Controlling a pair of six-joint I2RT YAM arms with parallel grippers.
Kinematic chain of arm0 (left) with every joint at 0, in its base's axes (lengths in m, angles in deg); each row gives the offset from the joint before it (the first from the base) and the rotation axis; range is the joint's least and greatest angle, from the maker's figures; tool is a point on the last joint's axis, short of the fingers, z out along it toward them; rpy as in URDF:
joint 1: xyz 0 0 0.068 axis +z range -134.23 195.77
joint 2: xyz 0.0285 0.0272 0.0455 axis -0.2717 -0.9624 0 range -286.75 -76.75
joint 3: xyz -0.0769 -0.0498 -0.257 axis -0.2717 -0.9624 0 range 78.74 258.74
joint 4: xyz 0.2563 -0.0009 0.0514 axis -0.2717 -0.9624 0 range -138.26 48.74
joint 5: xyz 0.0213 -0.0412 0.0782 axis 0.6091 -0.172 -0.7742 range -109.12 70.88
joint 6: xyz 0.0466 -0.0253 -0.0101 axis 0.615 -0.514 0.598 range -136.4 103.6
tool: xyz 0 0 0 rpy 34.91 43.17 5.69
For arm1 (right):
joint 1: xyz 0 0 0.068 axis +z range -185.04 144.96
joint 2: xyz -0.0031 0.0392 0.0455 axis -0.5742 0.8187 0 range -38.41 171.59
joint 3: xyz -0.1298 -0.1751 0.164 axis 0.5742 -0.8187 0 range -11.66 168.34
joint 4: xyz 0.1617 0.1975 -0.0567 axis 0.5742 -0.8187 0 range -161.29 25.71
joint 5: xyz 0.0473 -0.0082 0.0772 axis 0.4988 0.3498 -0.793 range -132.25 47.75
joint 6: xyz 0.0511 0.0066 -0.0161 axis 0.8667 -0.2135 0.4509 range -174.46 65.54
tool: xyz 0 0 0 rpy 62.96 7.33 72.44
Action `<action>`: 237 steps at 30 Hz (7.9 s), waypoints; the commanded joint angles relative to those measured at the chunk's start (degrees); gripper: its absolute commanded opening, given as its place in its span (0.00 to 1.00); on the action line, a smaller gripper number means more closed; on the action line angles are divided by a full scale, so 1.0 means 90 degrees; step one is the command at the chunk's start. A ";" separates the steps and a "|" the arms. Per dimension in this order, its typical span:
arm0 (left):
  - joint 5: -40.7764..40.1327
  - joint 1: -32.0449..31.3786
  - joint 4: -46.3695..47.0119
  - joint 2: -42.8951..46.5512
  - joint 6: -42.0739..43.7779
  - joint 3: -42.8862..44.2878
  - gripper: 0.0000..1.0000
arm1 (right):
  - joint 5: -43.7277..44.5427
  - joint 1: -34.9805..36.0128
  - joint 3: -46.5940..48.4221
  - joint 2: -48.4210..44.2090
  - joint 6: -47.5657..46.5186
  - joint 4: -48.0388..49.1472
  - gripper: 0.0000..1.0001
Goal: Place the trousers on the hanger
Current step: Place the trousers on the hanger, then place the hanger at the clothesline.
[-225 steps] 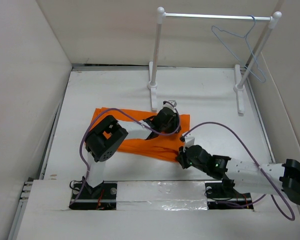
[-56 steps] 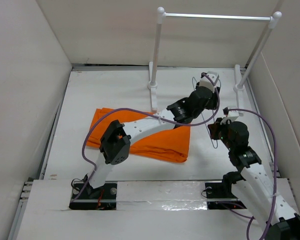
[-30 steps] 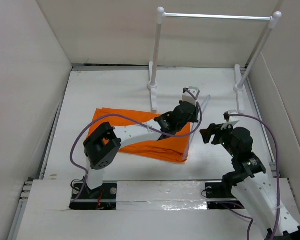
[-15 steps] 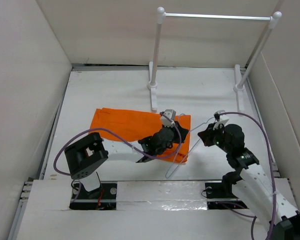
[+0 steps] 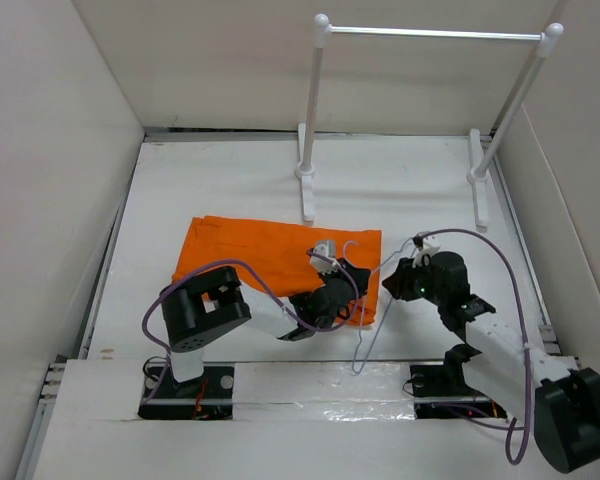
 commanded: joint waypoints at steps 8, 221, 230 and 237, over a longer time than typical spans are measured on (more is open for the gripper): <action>-0.1193 -0.0060 0.0100 -0.0368 -0.0072 0.0487 0.00 | -0.0057 0.0336 0.0027 0.1963 0.0285 0.2145 0.44; 0.0700 0.1298 -0.4333 0.5413 0.3650 0.0585 0.69 | -0.3035 -0.2691 0.8376 0.5655 0.4222 0.2411 0.00; 0.0749 0.1298 -0.4392 0.5442 0.3503 0.0507 0.70 | -0.3016 -0.2886 0.7938 0.5354 0.4046 0.2556 0.24; 0.0574 0.1298 -0.4539 0.5432 0.3357 0.0468 0.72 | -0.2587 -0.3003 0.7440 0.4280 0.3256 0.2040 1.00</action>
